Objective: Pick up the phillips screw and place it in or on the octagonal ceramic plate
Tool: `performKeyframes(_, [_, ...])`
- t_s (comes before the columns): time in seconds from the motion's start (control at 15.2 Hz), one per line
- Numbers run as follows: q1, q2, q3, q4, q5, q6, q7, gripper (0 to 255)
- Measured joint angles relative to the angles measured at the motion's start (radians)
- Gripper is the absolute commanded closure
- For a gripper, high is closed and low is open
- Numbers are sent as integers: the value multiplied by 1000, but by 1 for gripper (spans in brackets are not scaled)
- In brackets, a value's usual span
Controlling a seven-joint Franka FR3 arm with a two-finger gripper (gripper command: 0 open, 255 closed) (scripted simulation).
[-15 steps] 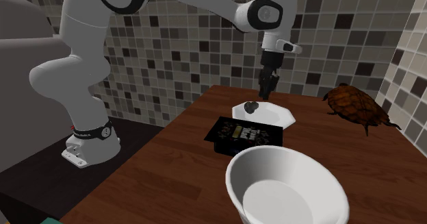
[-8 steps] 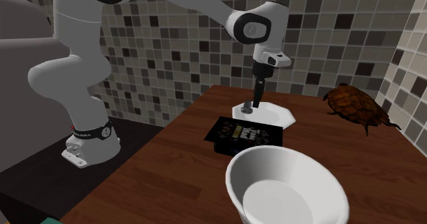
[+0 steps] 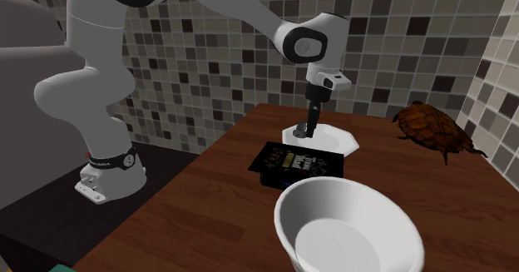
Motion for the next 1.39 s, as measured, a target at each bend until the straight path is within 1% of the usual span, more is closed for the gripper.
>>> performKeyframes(0.13, [0, 0, 0, 0, 0, 0, 0, 0])
performKeyframes(0.2, [0, 0, 0, 0, 0, 0, 0, 255])
performKeyframes(0.79, [0, 0, 0, 0, 0, 0, 0, 255])
performKeyframes(0.86, [0, 0, 0, 0, 0, 0, 0, 0])
performKeyframes(0.92, [0, 0, 0, 0, 0, 0, 0, 0])
performKeyframes(0.99, [-25, -34, 14, -50, 33, 36, -32, 0])
performKeyframes(1.06, [-65, -86, 38, -119, 96, 89, -93, 0])
performKeyframes(1.12, [-116, -149, 65, -202, 183, 148, -180, 0])
performKeyframes(1.19, [-164, -208, 93, -280, 291, 203, -285, 0])
performKeyframes(1.25, [-192, -244, 107, -326, 372, 233, -364, 0])
performKeyframes(1.32, [-203, -259, 114, -352, 415, 256, -405, 0])
performKeyframes(1.39, [-206, -261, 118, -367, 435, 274, -424, 0])
